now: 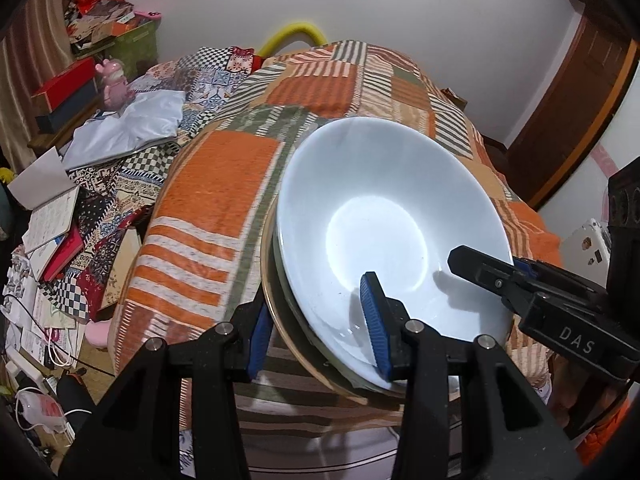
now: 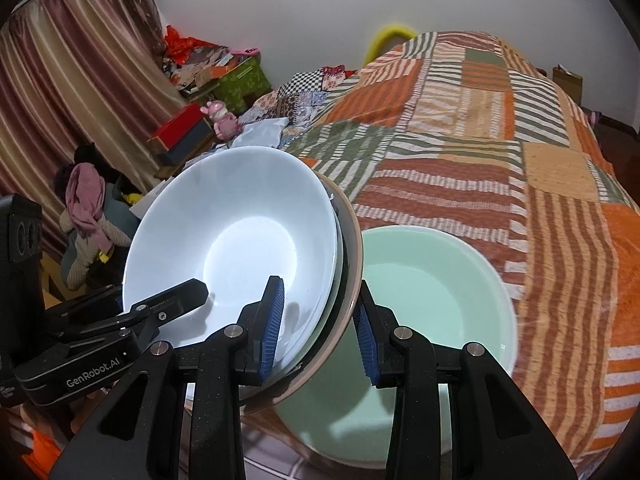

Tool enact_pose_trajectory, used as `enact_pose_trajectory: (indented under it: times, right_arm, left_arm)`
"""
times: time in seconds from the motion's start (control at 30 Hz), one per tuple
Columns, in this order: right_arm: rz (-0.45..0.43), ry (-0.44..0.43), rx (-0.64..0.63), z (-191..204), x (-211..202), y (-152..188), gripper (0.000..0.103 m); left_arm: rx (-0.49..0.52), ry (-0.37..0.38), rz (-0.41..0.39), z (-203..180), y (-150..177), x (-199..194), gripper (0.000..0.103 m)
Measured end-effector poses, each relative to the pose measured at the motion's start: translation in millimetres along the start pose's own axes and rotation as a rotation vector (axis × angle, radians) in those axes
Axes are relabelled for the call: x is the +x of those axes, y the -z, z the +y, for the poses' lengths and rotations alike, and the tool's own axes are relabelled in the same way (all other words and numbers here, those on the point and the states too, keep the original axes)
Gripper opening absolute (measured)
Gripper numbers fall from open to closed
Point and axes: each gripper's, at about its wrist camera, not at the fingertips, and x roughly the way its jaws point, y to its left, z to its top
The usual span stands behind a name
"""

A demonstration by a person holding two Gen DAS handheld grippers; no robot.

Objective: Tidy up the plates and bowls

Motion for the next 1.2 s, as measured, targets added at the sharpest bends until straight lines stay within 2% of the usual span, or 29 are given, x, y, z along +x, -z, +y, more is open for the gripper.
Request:
enact_pose_trajectory:
  times: [0.63, 1.0, 1.2]
  right_arm:
    - [-0.011, 0.058, 0.105, -50.9, -22.3, 18.5, 0.033]
    - [0.02, 0.078, 0.145, -68.2, -11.5, 22.0, 0.032]
    - [0.017, 0.07, 0.142, -69.8, -9.8, 22.7, 0.033]
  left_arm:
    - [0.069, 0.054, 0.06, -56.1, 6.2, 29.8, 0.042]
    - [0.08, 0.073, 0.11, -61.6, 3.7, 59.3, 0.042]
    - [0.089, 0.077, 0.099, -61.6, 0.6, 62.0, 0.042]
